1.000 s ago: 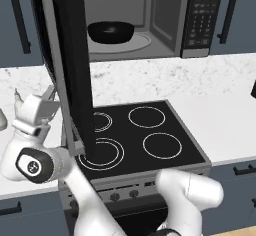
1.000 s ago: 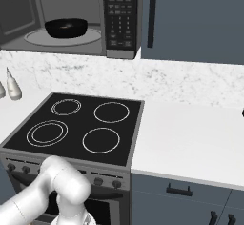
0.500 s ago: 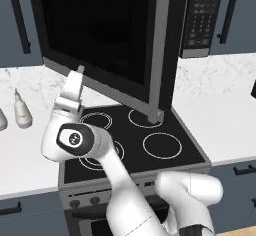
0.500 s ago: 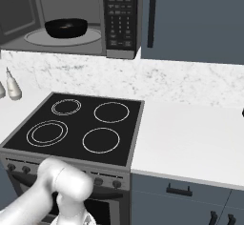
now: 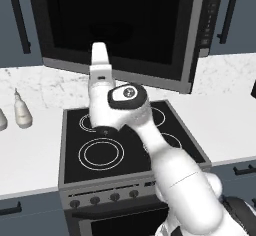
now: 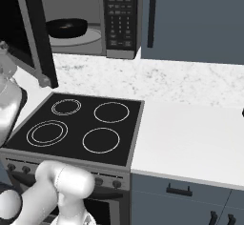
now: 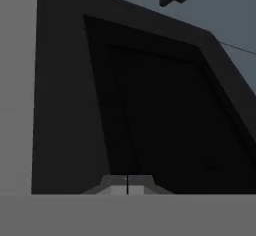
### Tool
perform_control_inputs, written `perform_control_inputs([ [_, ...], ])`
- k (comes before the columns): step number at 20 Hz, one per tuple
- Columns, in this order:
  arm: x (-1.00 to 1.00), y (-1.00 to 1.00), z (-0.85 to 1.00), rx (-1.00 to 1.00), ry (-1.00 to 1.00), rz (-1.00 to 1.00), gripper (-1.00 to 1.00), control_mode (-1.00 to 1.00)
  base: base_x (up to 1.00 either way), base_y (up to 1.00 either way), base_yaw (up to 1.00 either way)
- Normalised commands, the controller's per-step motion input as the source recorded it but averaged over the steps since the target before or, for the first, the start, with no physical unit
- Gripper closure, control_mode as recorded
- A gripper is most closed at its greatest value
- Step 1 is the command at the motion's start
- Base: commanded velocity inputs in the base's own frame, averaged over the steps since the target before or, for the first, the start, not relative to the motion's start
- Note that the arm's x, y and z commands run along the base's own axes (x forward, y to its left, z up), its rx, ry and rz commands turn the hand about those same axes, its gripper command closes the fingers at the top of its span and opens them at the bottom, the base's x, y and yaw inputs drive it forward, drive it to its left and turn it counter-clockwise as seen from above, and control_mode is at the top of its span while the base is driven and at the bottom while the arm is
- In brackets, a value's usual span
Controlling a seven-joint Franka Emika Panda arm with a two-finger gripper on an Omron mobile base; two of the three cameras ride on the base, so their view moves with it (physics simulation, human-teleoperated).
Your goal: Open the microwave, place the bowl with waffle inside the microwave, then close the microwave door and turn it on.
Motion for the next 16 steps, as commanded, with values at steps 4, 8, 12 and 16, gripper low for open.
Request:
perform_control_inputs([
  [4,0.80,-0.24,0.12,-0.16,0.43,0.11,1.00,-1.00,0.00,0.00,0.00],
  [8,0.71,-0.01,0.15,-0.03,0.34,0.02,1.00,-1.00,0.00,0.00,0.00],
  [12,0.58,0.01,0.21,0.00,0.21,0.00,1.00,-1.00,0.00,0.00,0.00],
  [16,0.72,0.10,0.09,0.00,0.23,0.00,1.00,-1.00,0.00,0.00,0.00],
])
